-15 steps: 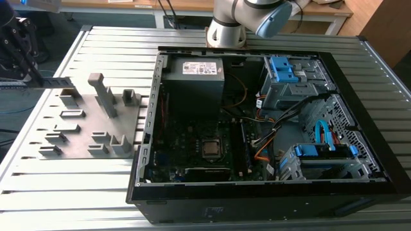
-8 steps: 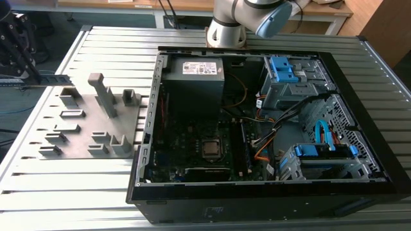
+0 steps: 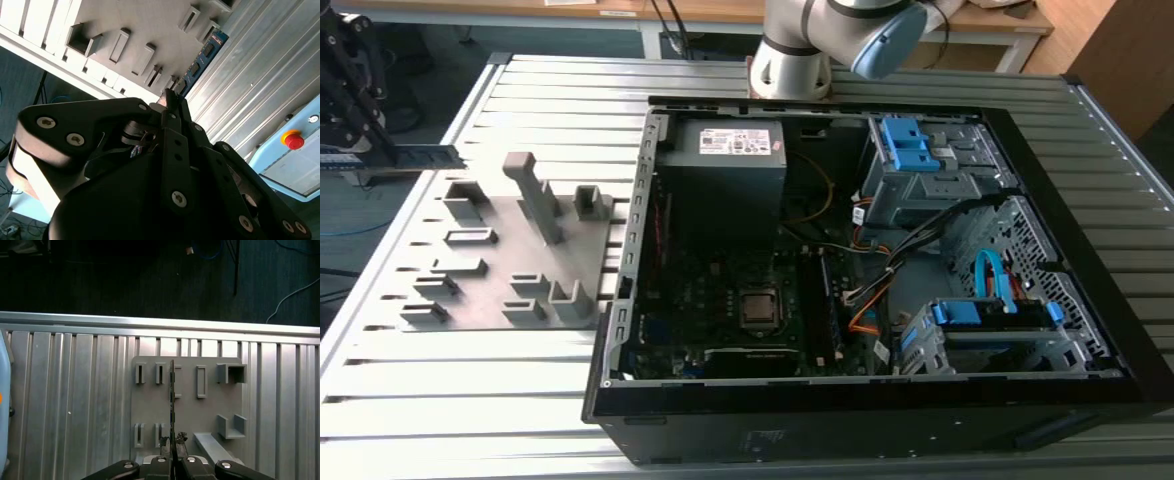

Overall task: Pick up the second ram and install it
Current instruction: 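Pick up the second ram and move it above second insertion slot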

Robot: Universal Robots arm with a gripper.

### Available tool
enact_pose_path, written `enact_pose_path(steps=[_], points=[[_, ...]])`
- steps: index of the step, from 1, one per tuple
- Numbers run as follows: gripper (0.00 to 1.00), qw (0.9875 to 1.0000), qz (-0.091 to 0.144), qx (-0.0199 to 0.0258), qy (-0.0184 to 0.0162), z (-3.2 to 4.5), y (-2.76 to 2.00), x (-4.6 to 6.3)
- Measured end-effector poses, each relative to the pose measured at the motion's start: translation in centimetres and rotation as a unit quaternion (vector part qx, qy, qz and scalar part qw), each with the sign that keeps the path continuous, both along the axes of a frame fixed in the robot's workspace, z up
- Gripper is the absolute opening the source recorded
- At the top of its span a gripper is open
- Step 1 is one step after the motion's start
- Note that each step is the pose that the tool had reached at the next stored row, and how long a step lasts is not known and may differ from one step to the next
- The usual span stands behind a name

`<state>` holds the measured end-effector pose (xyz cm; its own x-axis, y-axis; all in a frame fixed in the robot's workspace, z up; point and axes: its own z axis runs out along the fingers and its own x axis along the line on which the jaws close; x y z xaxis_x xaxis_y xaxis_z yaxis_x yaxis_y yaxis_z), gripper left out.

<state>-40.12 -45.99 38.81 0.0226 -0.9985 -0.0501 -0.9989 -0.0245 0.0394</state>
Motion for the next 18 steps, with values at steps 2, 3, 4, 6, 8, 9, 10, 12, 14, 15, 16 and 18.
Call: enact_pose_path(steps=[2, 3, 4, 6, 8, 9, 10, 12, 14, 15, 16, 18], points=[[0.14, 1.0, 0.0, 0.0, -0.0001, 0.21, 0.0, 0.0], [0.14, 1.0, 0.0, 0.0, -0.0001, 0.31, 0.0, 0.0], [0.14, 1.0, 0.0, 0.0, 0.0, 0.42, 0.0, 0.0], [0.14, 1.0, 0.0, 0.0001, 0.0, 0.61, 0.0, 0.0], [0.14, 1.0, 0.0, 0.0, 0.0, 0.82, 0.0, 0.0], [0.14, 1.0, 0.0, 0.0, -0.0001, 0.91, 0.0, 0.0], [0.14, 1.0, 0.0, 0.0001, -0.0001, 1.0, 0.0, 0.0], [0.14, 1.0, 0.0, 0.0, 0.0, 1.23, 0.0, 0.0], [0.14, 1.0, 0.0, 0.0, 0.0, 1.44, 0.0, 0.0], [0.14, 1.0, 0.0, 0.0, -0.0001, 1.54, 0.0, 0.0], [0.14, 1.0, 0.0, 0.0, -0.0001, 1.65, 0.0, 0.0], [0.14, 1.0, 0.0, 0.0, 0.0, 1.95, 0.0, 0.0]])
